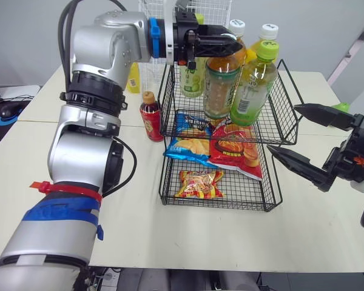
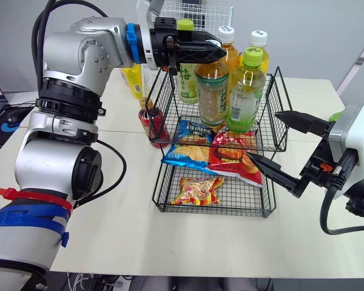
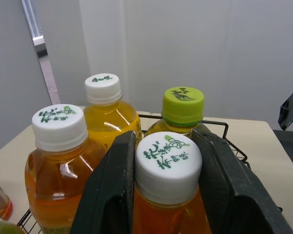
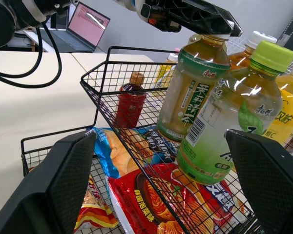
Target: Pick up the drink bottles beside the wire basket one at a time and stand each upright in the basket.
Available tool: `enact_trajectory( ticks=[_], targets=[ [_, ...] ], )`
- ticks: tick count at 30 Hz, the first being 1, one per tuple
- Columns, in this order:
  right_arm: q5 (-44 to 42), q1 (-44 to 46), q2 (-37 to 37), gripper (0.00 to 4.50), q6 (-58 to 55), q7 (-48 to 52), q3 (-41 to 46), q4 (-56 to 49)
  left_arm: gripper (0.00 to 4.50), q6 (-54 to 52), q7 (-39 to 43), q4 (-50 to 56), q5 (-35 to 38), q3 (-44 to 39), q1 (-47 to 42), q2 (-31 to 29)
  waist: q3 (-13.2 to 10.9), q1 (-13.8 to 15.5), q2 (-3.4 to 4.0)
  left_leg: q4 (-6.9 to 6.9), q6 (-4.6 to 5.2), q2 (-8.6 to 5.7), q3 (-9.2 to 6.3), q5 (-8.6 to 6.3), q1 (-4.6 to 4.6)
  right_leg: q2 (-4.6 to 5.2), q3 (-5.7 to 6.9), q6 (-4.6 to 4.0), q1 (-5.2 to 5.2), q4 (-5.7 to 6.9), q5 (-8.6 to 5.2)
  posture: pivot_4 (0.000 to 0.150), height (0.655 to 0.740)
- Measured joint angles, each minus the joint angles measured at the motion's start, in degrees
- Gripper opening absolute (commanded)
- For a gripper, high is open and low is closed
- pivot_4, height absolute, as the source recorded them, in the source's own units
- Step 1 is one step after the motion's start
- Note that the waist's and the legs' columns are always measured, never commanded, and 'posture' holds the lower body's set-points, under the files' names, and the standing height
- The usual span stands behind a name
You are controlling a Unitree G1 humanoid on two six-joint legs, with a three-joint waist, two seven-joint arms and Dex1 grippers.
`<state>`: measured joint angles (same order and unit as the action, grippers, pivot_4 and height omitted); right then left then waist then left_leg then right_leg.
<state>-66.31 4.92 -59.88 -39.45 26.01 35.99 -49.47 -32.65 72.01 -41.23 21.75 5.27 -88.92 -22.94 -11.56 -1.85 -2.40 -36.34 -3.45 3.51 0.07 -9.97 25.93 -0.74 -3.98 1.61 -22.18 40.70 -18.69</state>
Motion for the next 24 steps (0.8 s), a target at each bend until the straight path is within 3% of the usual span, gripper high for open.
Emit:
enact_trajectory(
  ticks=[7, 17, 24],
  targets=[
    [0.4, 0.0, -0.3, 4.50, 0.0, 0.0, 0.0, 0.2, 1.36, 4.2, 0.1, -2.1, -1.7, -0.2, 0.0, 0.9, 0.0, 0.0, 0.01, -0.01, 0.00, 0.00, 0.01, 0.00, -0.03, -0.01, -0.01, 0.00, 0.01, 0.06, 0.00, 0.150, 0.7360],
    [0.6, 0.0, -0.3, 4.50, 0.0, -0.1, 0.4, 0.1, 4.47, 2.6, 2.7, -4.5, -1.6, -1.2, -0.8, 0.8, 0.0, 0.0, 0.01, -0.05, 0.00, 0.00, 0.00, 0.00, -0.02, -0.01, 0.00, 0.00, 0.01, 0.08, 0.00, 0.150, 0.7360],
    [1.0, -1.0, -0.3, 4.50, 0.0, 0.2, 1.1, 0.1, 4.47, -3.7, 10.2, 1.3, 0.9, -3.3, -1.1, -6.8, 0.0, -0.4, 0.03, -0.04, 0.00, 0.05, -0.01, 0.00, -0.05, -0.05, 0.00, 0.00, 0.01, 0.13, 0.00, 0.150, 0.7360]
  ],
)
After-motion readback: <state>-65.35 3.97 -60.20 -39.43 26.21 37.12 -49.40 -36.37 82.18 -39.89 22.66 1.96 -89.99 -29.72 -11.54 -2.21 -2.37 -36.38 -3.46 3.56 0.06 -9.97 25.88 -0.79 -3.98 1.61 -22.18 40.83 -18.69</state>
